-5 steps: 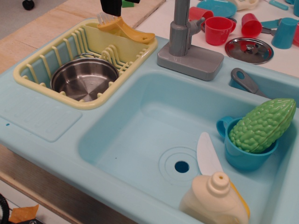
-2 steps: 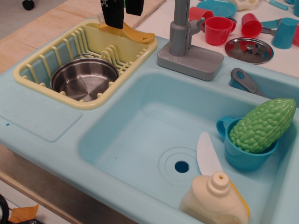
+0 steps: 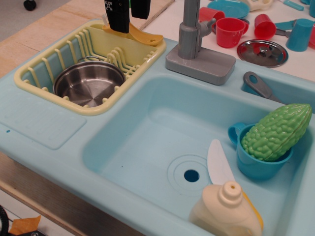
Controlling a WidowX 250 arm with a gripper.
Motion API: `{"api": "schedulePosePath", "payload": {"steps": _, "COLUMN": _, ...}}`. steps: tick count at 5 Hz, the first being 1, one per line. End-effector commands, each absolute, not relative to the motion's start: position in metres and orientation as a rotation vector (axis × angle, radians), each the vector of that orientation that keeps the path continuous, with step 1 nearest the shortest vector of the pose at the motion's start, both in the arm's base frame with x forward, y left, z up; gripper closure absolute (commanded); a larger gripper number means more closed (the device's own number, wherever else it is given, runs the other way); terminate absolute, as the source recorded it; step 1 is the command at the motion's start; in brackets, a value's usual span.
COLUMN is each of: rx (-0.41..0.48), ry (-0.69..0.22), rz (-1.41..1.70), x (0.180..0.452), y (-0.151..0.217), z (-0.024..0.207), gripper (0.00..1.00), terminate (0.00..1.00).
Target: Put brush into pot or pan
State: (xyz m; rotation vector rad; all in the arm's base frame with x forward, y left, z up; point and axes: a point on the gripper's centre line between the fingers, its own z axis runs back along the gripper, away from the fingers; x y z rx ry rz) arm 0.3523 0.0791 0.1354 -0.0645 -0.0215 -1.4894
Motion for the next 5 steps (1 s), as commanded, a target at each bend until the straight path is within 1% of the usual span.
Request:
{"api": "schedulePosePath", "payload": {"steps": 1, "rx": -0.055, "ry": -0.048, "rz": -1.477, "x": 0.3523, "y": 0.0852, "z": 0.1408, "gripper": 0.00, "terminate": 0.00}}
{"api": "schedulePosePath", "payload": {"steps": 3, "rx": -0.077, "ry": -0.057, "rz": -1.464, "x": 0.3529, "y": 0.0871, "z": 0.1350, "gripper": 0.00, "terminate": 0.00}}
{"api": "schedulePosePath", "payload": {"steps": 4, "rx": -0.071, "ry": -0.058, "rz": -1.454, "x": 0.3524, "y": 0.0868, "z": 0.1356, "gripper": 1.00, "terminate": 0.00}}
{"api": "schedulePosePath", "payload": {"steps": 5, "rx": -0.065, "ry": -0.061, "rz": -1.452, "x": 0.3515, "y": 0.0867, "z": 0.1360, "gripper": 1.00, "terminate": 0.00}}
